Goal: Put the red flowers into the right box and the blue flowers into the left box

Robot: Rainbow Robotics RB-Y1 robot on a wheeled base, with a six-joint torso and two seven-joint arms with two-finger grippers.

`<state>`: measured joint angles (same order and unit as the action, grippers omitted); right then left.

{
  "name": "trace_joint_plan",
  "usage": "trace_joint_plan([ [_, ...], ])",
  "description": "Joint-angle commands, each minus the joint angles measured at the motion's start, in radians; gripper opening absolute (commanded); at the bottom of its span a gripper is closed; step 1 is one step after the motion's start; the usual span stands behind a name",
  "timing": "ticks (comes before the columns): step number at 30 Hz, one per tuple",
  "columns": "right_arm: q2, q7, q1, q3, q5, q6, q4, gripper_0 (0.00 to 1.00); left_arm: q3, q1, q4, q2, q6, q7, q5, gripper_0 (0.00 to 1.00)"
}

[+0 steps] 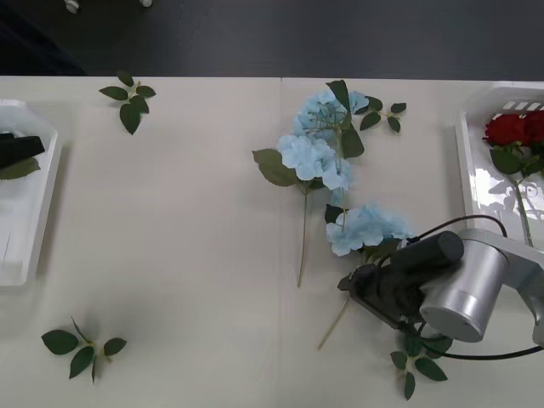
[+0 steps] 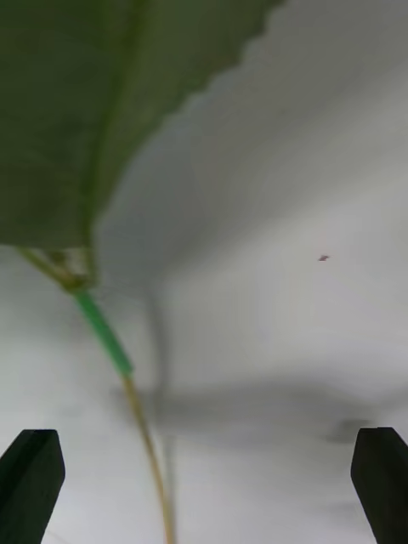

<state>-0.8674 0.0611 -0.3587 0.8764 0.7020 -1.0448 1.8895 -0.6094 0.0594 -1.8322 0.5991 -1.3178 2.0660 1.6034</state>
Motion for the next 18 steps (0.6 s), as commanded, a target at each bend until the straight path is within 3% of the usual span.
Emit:
trace_joint_plan([
  [1,0.042,-0.029,-0.02,0.021,-0.019,0.003,-0.043,1.0,-0.058,0.007,-0.03,-0.081,-0.087,0.198,0.024,1.0],
  [18,0.056,-0.009,-0.026,0.029,-0.026,0.008,-0.087,1.0,-0.072,0.146,-0.032,-0.111,-0.477,0.611,-0.134,1.0],
])
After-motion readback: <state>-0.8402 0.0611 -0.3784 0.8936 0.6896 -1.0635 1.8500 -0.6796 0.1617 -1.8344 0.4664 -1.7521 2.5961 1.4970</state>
